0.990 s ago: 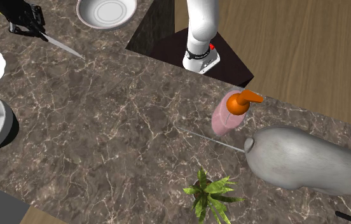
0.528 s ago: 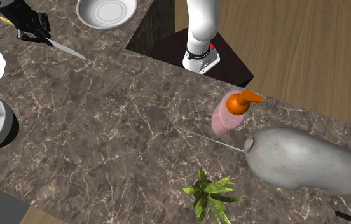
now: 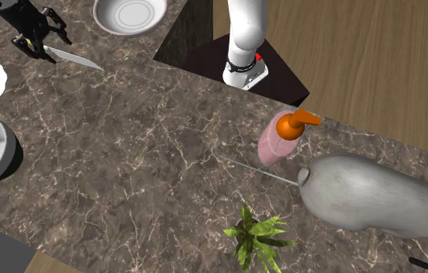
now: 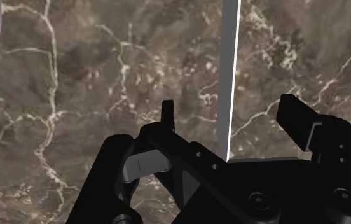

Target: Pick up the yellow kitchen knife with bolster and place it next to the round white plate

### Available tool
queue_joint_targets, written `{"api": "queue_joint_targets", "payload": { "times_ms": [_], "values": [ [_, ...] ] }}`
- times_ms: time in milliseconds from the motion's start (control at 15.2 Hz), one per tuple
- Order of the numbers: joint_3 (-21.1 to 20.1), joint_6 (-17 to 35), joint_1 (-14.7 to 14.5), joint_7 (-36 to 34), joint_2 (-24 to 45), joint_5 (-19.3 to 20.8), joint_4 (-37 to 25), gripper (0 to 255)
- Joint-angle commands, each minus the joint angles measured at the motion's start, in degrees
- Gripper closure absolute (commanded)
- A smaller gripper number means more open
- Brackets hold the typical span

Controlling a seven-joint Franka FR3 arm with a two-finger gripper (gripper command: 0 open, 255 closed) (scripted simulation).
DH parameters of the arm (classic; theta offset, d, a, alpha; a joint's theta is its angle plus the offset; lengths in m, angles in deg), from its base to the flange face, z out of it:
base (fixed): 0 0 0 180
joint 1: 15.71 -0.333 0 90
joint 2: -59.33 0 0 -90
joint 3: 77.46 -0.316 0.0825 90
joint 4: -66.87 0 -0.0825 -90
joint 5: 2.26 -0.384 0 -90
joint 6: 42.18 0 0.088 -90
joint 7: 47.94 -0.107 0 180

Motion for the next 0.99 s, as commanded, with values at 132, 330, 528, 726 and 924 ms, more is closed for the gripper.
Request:
{"api": "queue_joint_targets", "payload": {
  "times_ms": [132,330,528,726,924],
  "values": [
    [0.0,0.0,0.0,0.0,0.0,0.0,0.0,0],
    [0.0,-5.8,0.0,0.0,0.1,0.0,-6.0,0],
    [0.0,-7.4,0.0,-0.1,0.3,0.1,-7.7,0],
    [0.0,-7.4,0.0,-0.1,0.3,0.1,-7.7,0],
    [0.0,-7.4,0.0,-0.1,0.3,0.1,-7.7,0]
  ]
}}
